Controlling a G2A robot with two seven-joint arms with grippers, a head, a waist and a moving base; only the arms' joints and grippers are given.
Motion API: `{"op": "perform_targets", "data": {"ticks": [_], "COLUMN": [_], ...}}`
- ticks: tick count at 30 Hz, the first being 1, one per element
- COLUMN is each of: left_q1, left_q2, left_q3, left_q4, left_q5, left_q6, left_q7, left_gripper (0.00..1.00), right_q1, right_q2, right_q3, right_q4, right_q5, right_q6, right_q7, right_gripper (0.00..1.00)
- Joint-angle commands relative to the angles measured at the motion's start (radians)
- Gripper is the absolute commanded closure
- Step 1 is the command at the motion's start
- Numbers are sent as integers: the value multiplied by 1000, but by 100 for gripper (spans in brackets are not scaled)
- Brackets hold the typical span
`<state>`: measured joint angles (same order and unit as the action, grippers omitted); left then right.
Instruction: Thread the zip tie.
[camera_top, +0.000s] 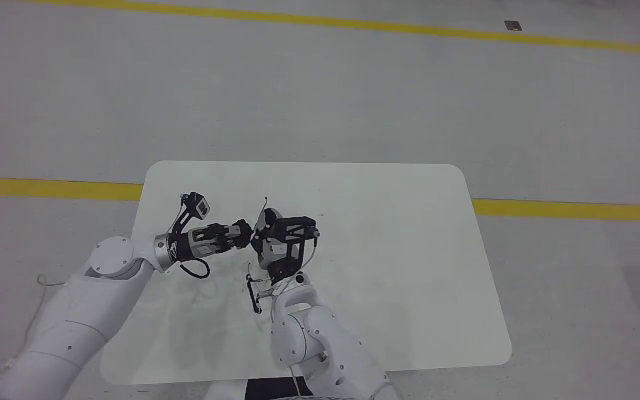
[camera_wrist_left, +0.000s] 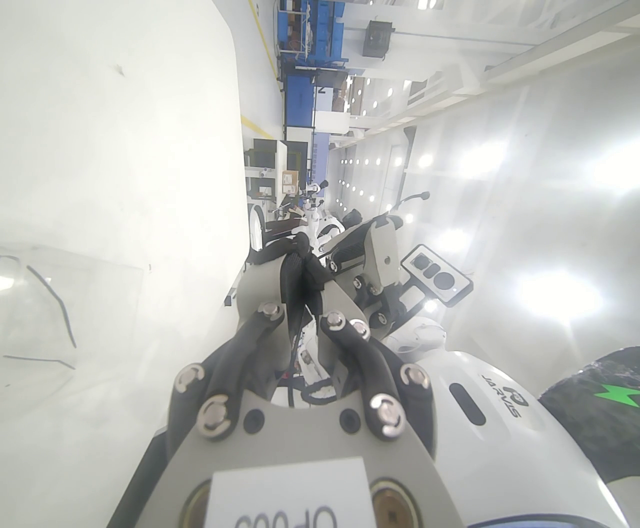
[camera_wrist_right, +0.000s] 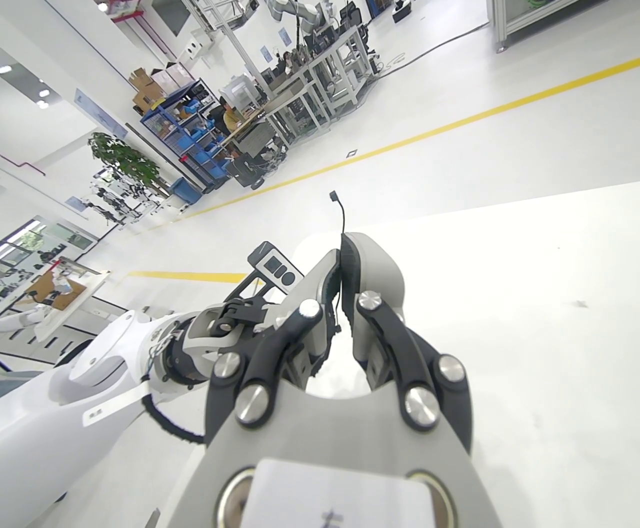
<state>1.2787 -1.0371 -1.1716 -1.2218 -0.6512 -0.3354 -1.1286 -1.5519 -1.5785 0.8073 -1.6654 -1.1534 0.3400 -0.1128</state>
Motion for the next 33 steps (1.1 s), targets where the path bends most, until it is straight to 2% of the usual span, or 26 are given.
{"op": "perform_targets", "data": {"ticks": [1, 33], "left_q1": [0, 0], "left_q2": [0, 0], "left_q3": [0, 0], "left_q4": [0, 0], "left_q5": [0, 0], "left_q6": [0, 0], "left_q7": [0, 0], "left_gripper": [100, 100], "right_q1": [0, -18], "right_q2": [0, -9], "right_q3": [0, 32], "right_q4": [1, 9], "right_q5": [-3, -54], "right_q6": [0, 0], "right_q7": [4, 30], "right_gripper": [100, 100]}}
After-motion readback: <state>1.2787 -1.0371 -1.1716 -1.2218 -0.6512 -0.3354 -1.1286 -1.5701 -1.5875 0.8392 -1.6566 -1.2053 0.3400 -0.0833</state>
